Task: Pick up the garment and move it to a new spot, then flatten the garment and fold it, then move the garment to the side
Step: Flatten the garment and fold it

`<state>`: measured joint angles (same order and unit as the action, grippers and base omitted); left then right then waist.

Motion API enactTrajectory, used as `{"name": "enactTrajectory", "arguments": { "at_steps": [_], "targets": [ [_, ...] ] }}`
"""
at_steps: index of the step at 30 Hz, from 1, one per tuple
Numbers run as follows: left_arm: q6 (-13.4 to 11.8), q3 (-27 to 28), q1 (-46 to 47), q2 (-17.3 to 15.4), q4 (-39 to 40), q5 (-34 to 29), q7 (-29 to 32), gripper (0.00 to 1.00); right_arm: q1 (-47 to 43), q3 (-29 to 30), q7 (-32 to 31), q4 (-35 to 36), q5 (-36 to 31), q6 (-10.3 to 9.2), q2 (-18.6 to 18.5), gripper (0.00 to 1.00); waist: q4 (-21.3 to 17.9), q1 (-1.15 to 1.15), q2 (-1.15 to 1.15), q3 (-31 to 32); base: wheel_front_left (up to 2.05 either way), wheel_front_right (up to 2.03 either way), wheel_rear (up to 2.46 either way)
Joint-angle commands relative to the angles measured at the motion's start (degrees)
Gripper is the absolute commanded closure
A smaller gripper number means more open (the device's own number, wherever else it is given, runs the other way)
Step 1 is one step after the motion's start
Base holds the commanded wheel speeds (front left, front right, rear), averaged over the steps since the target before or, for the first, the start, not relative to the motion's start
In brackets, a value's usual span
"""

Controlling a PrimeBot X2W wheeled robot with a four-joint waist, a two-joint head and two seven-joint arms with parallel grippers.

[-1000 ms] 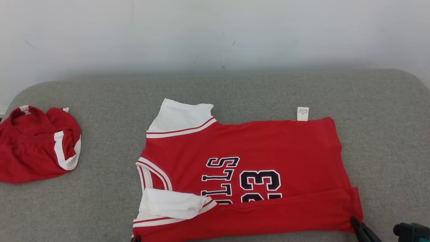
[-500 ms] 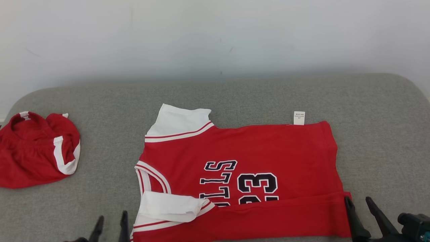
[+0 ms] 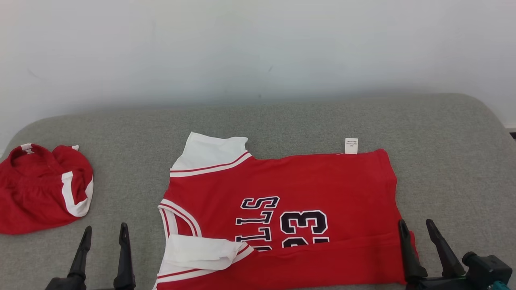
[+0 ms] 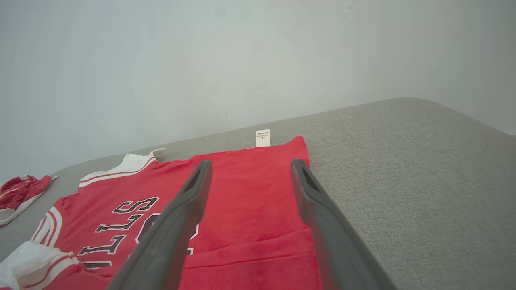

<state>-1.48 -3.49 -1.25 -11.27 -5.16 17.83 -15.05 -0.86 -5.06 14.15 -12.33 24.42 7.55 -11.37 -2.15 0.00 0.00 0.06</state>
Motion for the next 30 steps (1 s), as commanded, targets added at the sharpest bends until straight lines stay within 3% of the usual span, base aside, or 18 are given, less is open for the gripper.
{"name": "enactTrajectory", "arguments": {
  "at_steps": [1, 12, 30],
  "targets": [
    [0.39, 0.30, -0.14, -0.05, -0.20, -1.53, -0.17, 0.00, 0.04, -0.03, 0.49, 0.28, -1.04, -0.14, 0.17, 0.00, -0.17, 0.00, 0.00, 0.06, 0.00, 0.00, 0.00],
    [2.18, 2.99, -1.48, 1.65, -4.49, -4.93, -0.18, 0.00, -0.59, 1.03, 1.05, -0.05, -3.97, -0.14, 1.52, 0.00, 0.00, 0.00, 0.00, 0.17, 0.00, 0.00, 0.00],
    [3.52, 5.89, -1.97, 3.29, -4.81, -7.88, -0.18, 0.00, -0.12, 0.41, 1.01, -0.06, -4.95, -0.14, 1.96, 0.00, 0.77, 0.00, 0.00, -0.02, 0.00, 0.00, 0.00]
  ]
}}
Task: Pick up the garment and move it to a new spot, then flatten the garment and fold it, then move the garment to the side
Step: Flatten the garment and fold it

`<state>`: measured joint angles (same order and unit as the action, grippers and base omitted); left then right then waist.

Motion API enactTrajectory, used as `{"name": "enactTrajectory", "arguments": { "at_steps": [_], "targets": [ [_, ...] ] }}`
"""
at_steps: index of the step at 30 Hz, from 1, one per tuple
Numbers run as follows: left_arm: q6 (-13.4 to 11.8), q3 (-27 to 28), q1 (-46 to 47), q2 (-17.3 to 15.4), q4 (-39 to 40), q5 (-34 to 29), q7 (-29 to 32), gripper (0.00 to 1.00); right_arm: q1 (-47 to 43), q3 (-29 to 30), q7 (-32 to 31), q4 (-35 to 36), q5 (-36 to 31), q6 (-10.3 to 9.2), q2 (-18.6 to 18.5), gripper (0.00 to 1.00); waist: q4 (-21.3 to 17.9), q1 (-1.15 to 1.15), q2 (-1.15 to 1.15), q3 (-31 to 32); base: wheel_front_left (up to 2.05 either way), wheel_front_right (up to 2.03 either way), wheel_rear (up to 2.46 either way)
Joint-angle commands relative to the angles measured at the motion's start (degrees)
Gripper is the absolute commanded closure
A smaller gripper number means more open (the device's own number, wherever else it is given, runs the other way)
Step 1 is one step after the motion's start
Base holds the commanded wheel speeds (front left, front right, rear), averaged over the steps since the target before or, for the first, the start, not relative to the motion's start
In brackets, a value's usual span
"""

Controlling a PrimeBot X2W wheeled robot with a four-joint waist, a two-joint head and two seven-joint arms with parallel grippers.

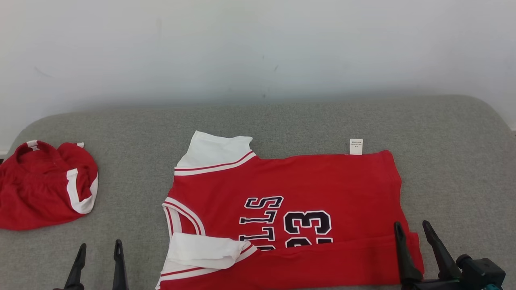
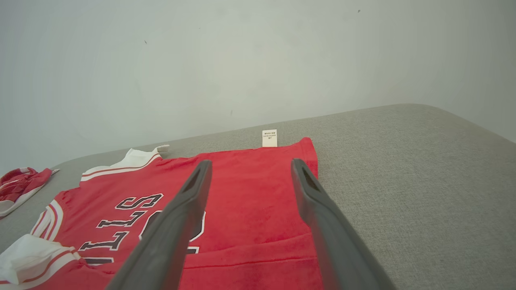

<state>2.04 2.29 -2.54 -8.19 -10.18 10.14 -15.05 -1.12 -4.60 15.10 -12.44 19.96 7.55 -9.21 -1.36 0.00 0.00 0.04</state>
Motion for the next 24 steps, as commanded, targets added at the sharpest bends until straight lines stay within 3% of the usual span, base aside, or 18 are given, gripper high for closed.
{"name": "enactTrajectory", "arguments": {
  "at_steps": [1, 9, 17, 24],
  "targets": [
    [0.07, 0.26, -0.64, 0.29, 0.28, -0.30, -0.19, 0.00, 0.16, -0.03, 0.06, 0.05, -0.52, -0.14, -0.21, 0.00, -0.07, 0.00, 0.00, -0.04, 0.00, 0.00, 0.00],
    [2.24, 0.04, 6.64, -1.98, -1.36, -0.16, -0.08, 0.00, 4.91, 0.42, -0.48, -1.60, 1.57, -0.14, -1.64, 0.00, -0.96, 0.00, 0.00, -2.32, 0.00, 0.00, 0.00],
    [4.80, -3.85, 25.78, -7.66, -4.05, 0.40, 4.72, 0.00, 19.85, 0.10, -6.20, -5.64, 3.72, -0.14, -5.74, 0.00, -3.12, 0.00, 0.00, -10.59, 0.00, 0.00, 0.00],
    [5.54, -8.71, 42.25, -10.88, -11.26, 4.22, 11.77, 0.00, 32.96, -2.10, -10.44, -14.07, 3.67, -0.14, -7.91, 0.00, -5.58, 0.00, 0.00, -18.16, 0.00, 0.00, 0.00]
  ]
}}
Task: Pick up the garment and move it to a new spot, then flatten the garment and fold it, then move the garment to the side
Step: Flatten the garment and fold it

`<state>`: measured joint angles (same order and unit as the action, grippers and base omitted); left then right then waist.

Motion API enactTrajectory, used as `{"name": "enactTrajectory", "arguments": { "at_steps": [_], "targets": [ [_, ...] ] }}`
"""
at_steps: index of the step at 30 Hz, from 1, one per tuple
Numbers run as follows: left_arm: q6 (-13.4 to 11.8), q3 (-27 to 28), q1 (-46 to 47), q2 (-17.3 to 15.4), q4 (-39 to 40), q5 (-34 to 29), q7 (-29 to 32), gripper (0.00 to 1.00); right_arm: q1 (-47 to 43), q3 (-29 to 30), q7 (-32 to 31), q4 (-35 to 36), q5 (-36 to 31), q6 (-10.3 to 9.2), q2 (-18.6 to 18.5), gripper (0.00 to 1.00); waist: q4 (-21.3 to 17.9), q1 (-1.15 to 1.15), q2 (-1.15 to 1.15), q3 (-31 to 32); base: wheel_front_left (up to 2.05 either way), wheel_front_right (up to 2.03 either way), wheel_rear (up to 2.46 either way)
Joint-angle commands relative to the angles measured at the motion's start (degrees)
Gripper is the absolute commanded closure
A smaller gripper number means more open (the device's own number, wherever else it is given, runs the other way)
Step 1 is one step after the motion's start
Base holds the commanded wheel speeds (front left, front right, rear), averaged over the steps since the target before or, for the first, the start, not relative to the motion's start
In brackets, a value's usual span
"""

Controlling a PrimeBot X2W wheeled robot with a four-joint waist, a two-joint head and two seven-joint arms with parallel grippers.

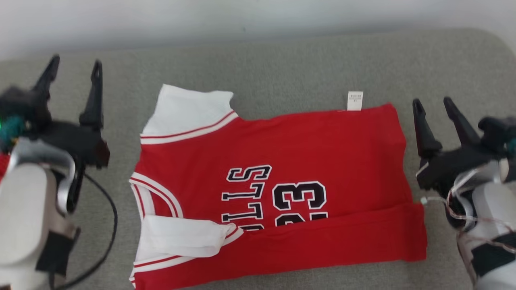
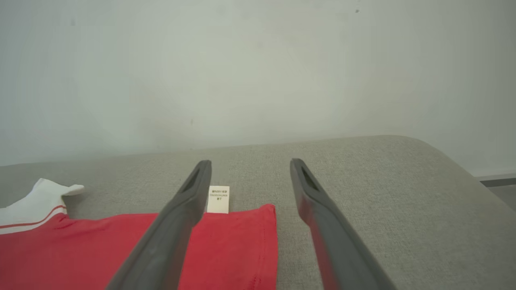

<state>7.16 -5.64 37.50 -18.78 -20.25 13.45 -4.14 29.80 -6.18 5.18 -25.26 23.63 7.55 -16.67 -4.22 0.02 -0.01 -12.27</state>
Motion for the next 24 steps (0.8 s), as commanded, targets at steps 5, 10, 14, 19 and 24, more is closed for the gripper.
{"name": "enactTrajectory", "arguments": {
  "at_steps": [5, 10, 14, 19, 24],
  "targets": [
    [0.24, -6.67, 11.56, -1.98, -7.68, 5.51, 5.68, 0.00, 9.81, -3.07, -2.43, -7.89, 0.66, -0.14, -1.01, 0.00, -4.18, -0.02, 0.01, -10.03, 0.00, 0.00, 0.00],
    [0.26, -11.99, 17.46, -4.03, -12.92, 8.70, 9.02, 0.00, 15.54, -5.78, -3.88, -12.93, 1.84, -0.14, -0.44, 0.00, -5.34, -0.02, 0.01, -12.58, 0.00, 0.00, 0.00],
    [0.26, -16.04, 21.85, -5.61, -17.94, 11.62, 12.32, 0.00, 19.80, -9.09, -5.20, -17.65, 3.24, -0.14, 0.70, 0.00, -6.25, -0.02, 0.01, -14.35, 0.00, 0.00, 0.00],
    [0.26, -20.11, 25.54, -6.32, -22.93, 14.31, 14.99, 0.00, 24.06, -12.64, -5.95, -22.46, 5.11, -0.14, 1.72, 0.00, -6.84, -0.02, 0.01, -15.94, 0.00, 0.00, 0.00],
    [0.26, -23.28, 27.66, -5.72, -26.63, 16.99, 15.76, 0.00, 27.22, -15.50, -5.40, -26.40, 6.73, -0.14, 2.52, 0.00, -6.92, -0.02, 0.01, -16.94, 0.00, 0.00, 0.00]
  ]
}}
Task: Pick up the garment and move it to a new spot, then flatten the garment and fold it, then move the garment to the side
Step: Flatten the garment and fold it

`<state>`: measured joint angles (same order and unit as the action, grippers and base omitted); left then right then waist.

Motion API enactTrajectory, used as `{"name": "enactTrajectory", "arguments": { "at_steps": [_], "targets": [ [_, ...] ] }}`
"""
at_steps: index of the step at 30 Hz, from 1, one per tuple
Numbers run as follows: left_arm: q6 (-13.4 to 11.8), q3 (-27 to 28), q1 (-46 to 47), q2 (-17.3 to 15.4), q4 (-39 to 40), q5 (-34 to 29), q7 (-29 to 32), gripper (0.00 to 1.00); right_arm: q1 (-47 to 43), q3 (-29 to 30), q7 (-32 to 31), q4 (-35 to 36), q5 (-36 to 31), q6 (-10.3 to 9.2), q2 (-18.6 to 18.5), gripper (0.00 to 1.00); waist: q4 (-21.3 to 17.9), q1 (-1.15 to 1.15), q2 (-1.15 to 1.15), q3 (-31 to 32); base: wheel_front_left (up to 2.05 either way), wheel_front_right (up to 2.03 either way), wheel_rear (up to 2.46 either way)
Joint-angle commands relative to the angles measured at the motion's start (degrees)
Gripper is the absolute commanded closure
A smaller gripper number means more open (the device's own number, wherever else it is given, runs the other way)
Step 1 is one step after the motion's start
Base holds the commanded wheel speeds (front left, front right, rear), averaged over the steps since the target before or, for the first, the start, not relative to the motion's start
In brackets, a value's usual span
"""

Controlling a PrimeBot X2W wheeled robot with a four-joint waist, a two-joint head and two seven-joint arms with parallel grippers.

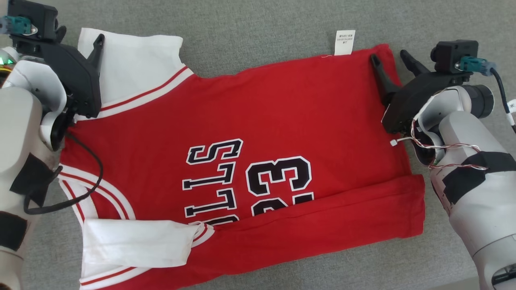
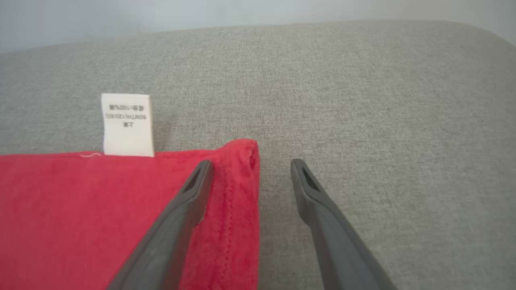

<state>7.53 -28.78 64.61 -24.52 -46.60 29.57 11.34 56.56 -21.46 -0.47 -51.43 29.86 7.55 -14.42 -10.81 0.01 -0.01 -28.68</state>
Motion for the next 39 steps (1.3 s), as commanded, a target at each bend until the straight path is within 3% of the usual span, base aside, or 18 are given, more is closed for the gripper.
{"name": "enactTrajectory", "arguments": {
  "at_steps": [1, 6, 7, 8, 9, 10, 28, 39],
  "targets": [
    [-0.11, -0.71, 0.95, 0.22, -0.73, 1.06, 0.12, 0.00, 1.01, -0.67, 0.50, -0.90, 0.79, -0.14, 0.28, 0.00, -0.29, -0.01, 0.01, -0.65, 0.00, 0.00, 0.00],
    [-0.11, -3.06, 2.06, 0.51, -3.48, 3.57, 0.81, 0.00, 3.04, -3.51, 1.16, -3.54, 2.07, -0.14, 0.90, 0.00, -0.13, -0.01, 0.01, -1.22, 0.00, 0.00, 0.00],
    [-0.11, -3.57, 2.16, 0.49, -4.17, 4.15, 1.26, 0.00, 3.48, -4.17, 1.40, -3.90, 2.39, -0.14, 1.09, 0.24, -0.17, -0.01, 0.01, -1.33, 0.00, 0.00, 0.00],
    [-0.12, -3.67, 2.42, 0.46, -4.77, 4.66, 1.45, 0.30, 3.97, -4.66, 1.68, -4.14, 2.64, -0.14, 1.21, 0.53, -0.20, -0.01, 0.01, -1.43, 0.00, 0.00, 0.00],
    [-0.12, -3.87, 2.73, 0.41, -5.22, 4.89, 1.31, 0.80, 4.39, -5.10, 1.93, -4.54, 2.95, -0.14, 1.22, 1.00, -0.24, -0.01, 0.01, -1.51, 0.00, 0.00, 0.00],
    [-0.12, -3.96, 2.72, 0.67, -5.63, 5.90, 1.42, 1.00, 4.74, -5.58, 2.04, -5.02, 3.22, -0.14, 1.24, 1.00, -0.28, -0.01, 0.01, -1.57, 0.00, 0.00, 0.00],
    [-0.12, -7.15, 1.66, 2.13, -3.41, 12.62, -11.94, 1.00, 4.26, -10.77, 11.35, -9.56, 7.56, -0.14, -2.08, 1.00, 2.20, -0.01, 0.01, 4.22, 0.00, 0.00, 0.00],
    [-0.28, -8.05, -7.25, 0.38, 6.51, 16.09, -21.03, 1.00, -3.42, -13.19, 15.57, -4.79, 11.24, -0.14, -5.06, 1.00, 4.41, -0.01, 0.01, 9.77, 0.00, 0.00, 0.00]
  ]
}}
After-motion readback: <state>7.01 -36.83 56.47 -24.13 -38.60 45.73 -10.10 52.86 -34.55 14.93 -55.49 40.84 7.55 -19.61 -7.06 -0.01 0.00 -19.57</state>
